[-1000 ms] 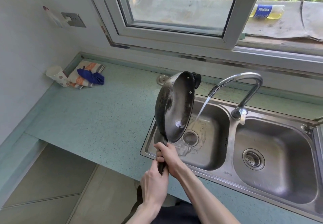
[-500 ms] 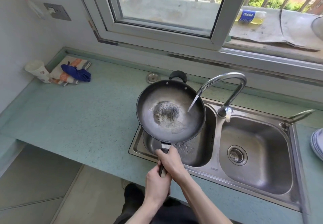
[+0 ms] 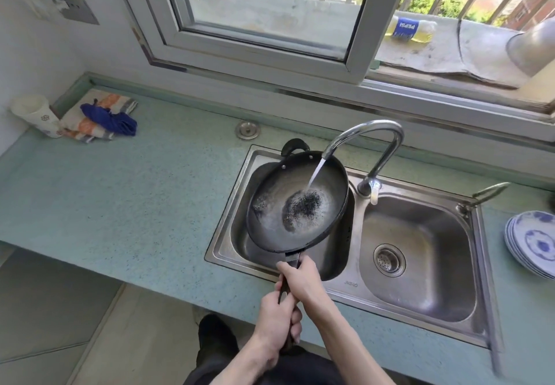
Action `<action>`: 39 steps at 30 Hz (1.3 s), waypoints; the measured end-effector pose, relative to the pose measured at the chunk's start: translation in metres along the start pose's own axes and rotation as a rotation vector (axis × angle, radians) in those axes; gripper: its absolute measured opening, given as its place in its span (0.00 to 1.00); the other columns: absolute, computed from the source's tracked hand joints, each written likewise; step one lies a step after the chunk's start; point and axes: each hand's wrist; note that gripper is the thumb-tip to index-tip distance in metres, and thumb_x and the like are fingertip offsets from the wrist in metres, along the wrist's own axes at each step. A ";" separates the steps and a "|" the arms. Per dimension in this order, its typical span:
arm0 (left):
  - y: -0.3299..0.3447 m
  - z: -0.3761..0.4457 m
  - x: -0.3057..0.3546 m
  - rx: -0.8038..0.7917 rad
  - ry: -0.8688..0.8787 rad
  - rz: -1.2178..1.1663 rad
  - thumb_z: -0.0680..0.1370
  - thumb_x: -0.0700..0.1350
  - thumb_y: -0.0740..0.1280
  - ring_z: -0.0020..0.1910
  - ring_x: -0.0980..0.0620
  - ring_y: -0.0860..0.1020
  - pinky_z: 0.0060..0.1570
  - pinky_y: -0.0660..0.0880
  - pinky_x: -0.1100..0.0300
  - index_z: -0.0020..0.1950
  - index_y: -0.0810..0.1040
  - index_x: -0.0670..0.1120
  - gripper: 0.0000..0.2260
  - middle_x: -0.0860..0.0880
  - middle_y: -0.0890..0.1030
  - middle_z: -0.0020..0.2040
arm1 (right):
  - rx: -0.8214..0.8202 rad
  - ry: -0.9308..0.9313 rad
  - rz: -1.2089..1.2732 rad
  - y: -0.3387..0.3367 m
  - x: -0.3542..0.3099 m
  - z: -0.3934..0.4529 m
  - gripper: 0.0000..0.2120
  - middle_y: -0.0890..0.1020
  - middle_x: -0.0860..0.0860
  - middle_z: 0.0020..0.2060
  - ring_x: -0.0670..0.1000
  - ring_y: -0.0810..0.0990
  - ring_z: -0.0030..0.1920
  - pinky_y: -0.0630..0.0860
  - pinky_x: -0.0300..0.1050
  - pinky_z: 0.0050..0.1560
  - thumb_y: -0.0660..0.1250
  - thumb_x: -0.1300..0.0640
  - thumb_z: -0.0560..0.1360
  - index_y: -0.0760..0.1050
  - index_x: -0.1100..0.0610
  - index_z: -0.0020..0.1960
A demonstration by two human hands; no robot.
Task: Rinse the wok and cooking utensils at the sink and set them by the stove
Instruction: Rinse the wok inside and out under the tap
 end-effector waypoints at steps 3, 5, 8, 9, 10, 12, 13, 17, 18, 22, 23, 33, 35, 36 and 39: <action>0.001 0.000 -0.001 -0.020 -0.007 -0.053 0.84 0.41 0.59 0.22 0.50 0.63 0.22 0.64 0.60 0.40 0.67 0.44 0.12 0.47 0.64 0.27 | -0.009 0.034 0.148 -0.004 0.001 -0.005 0.09 0.81 0.55 0.33 0.51 0.83 0.30 0.81 0.49 0.36 0.71 0.60 0.77 0.72 0.62 0.52; -0.001 0.001 -0.001 -0.036 -0.022 -0.107 0.84 0.40 0.60 0.22 0.51 0.62 0.22 0.63 0.61 0.39 0.66 0.44 0.12 0.47 0.63 0.27 | -0.038 0.088 0.264 -0.004 0.003 -0.006 0.12 0.80 0.56 0.34 0.52 0.82 0.30 0.78 0.46 0.33 0.73 0.60 0.77 0.72 0.63 0.54; -0.003 0.000 -0.002 -0.074 -0.026 -0.183 0.80 0.43 0.65 0.21 0.51 0.61 0.21 0.63 0.62 0.36 0.66 0.45 0.14 0.47 0.62 0.27 | -0.164 0.262 0.540 -0.003 0.007 -0.003 0.13 0.79 0.55 0.32 0.52 0.79 0.30 0.77 0.44 0.32 0.76 0.58 0.76 0.74 0.62 0.49; -0.004 -0.001 -0.003 -0.083 -0.022 -0.206 0.77 0.45 0.67 0.20 0.51 0.61 0.21 0.63 0.62 0.34 0.66 0.45 0.15 0.47 0.61 0.27 | -0.254 0.348 0.673 -0.003 0.006 -0.003 0.12 0.77 0.53 0.32 0.51 0.77 0.30 0.76 0.44 0.32 0.76 0.57 0.76 0.74 0.60 0.45; -0.005 -0.002 -0.004 -0.092 -0.021 -0.228 0.74 0.47 0.67 0.20 0.51 0.61 0.20 0.63 0.62 0.32 0.66 0.46 0.15 0.48 0.61 0.27 | -0.335 0.407 0.785 -0.002 0.005 -0.003 0.12 0.76 0.51 0.32 0.49 0.74 0.29 0.76 0.43 0.32 0.76 0.55 0.76 0.75 0.59 0.41; -0.006 -0.004 -0.006 -0.115 -0.020 -0.250 0.72 0.47 0.67 0.19 0.53 0.60 0.20 0.63 0.63 0.30 0.66 0.47 0.14 0.48 0.60 0.27 | -0.391 0.434 0.890 -0.001 0.005 -0.001 0.15 0.71 0.47 0.29 0.48 0.71 0.27 0.77 0.44 0.34 0.75 0.53 0.77 0.75 0.56 0.36; -0.006 -0.004 -0.007 -0.121 -0.019 -0.253 0.72 0.47 0.67 0.19 0.53 0.60 0.20 0.63 0.63 0.29 0.66 0.47 0.14 0.48 0.60 0.27 | -0.380 0.424 0.895 0.000 0.006 -0.001 0.17 0.68 0.46 0.27 0.47 0.69 0.25 0.77 0.45 0.36 0.75 0.53 0.77 0.73 0.54 0.34; -0.007 -0.005 -0.007 -0.130 -0.026 -0.264 0.71 0.46 0.67 0.19 0.53 0.60 0.19 0.63 0.63 0.29 0.67 0.47 0.13 0.48 0.61 0.26 | -0.281 0.387 0.802 0.007 0.007 -0.002 0.16 0.61 0.45 0.24 0.45 0.64 0.22 0.77 0.45 0.35 0.70 0.58 0.79 0.68 0.53 0.37; -0.007 -0.005 -0.006 -0.136 -0.033 -0.261 0.71 0.46 0.67 0.18 0.53 0.61 0.19 0.63 0.63 0.29 0.67 0.47 0.13 0.49 0.61 0.26 | -0.262 0.376 0.777 0.008 0.006 -0.002 0.15 0.61 0.45 0.24 0.45 0.64 0.21 0.77 0.45 0.34 0.69 0.59 0.80 0.68 0.53 0.37; -0.008 -0.009 -0.005 -0.163 -0.053 -0.248 0.71 0.46 0.67 0.18 0.54 0.61 0.19 0.64 0.62 0.29 0.68 0.47 0.13 0.49 0.61 0.26 | -0.201 0.335 0.744 0.008 0.007 -0.007 0.16 0.60 0.46 0.25 0.46 0.63 0.22 0.76 0.46 0.32 0.67 0.61 0.80 0.66 0.53 0.37; -0.008 -0.011 -0.005 -0.167 -0.063 -0.240 0.72 0.45 0.67 0.19 0.54 0.62 0.19 0.65 0.62 0.30 0.68 0.47 0.13 0.48 0.62 0.26 | -0.193 0.329 0.742 0.008 0.007 -0.010 0.16 0.60 0.46 0.25 0.46 0.63 0.22 0.76 0.46 0.32 0.67 0.61 0.80 0.66 0.53 0.37; -0.020 -0.026 -0.011 -0.170 -0.202 -0.189 0.69 0.44 0.65 0.19 0.52 0.60 0.20 0.62 0.63 0.32 0.67 0.47 0.08 0.47 0.61 0.27 | -0.076 0.277 0.637 0.023 0.014 -0.038 0.16 0.61 0.48 0.25 0.46 0.64 0.21 0.71 0.45 0.31 0.63 0.65 0.81 0.63 0.54 0.38; -0.029 -0.026 -0.013 -0.170 -0.214 -0.174 0.70 0.43 0.64 0.18 0.52 0.60 0.18 0.62 0.64 0.32 0.66 0.47 0.09 0.48 0.60 0.26 | -0.043 0.268 0.650 0.032 0.013 -0.042 0.16 0.62 0.48 0.24 0.47 0.64 0.21 0.70 0.44 0.31 0.62 0.65 0.81 0.62 0.54 0.38; -0.034 -0.026 -0.013 -0.177 -0.227 -0.177 0.73 0.42 0.63 0.17 0.53 0.59 0.18 0.62 0.64 0.32 0.66 0.47 0.10 0.49 0.60 0.25 | -0.022 0.265 0.652 0.037 0.013 -0.044 0.15 0.62 0.48 0.24 0.47 0.65 0.21 0.69 0.43 0.30 0.62 0.64 0.81 0.62 0.54 0.39; -0.049 -0.029 -0.013 -0.228 -0.290 -0.198 0.79 0.39 0.58 0.16 0.54 0.58 0.17 0.61 0.65 0.31 0.64 0.48 0.16 0.49 0.58 0.24 | 0.035 0.257 0.644 0.049 0.012 -0.051 0.14 0.64 0.48 0.24 0.47 0.66 0.22 0.67 0.40 0.27 0.62 0.64 0.80 0.62 0.54 0.40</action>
Point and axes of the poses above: each hand's wrist, its own z-axis towards the middle knuckle, its own y-axis out of the palm, x = y × z
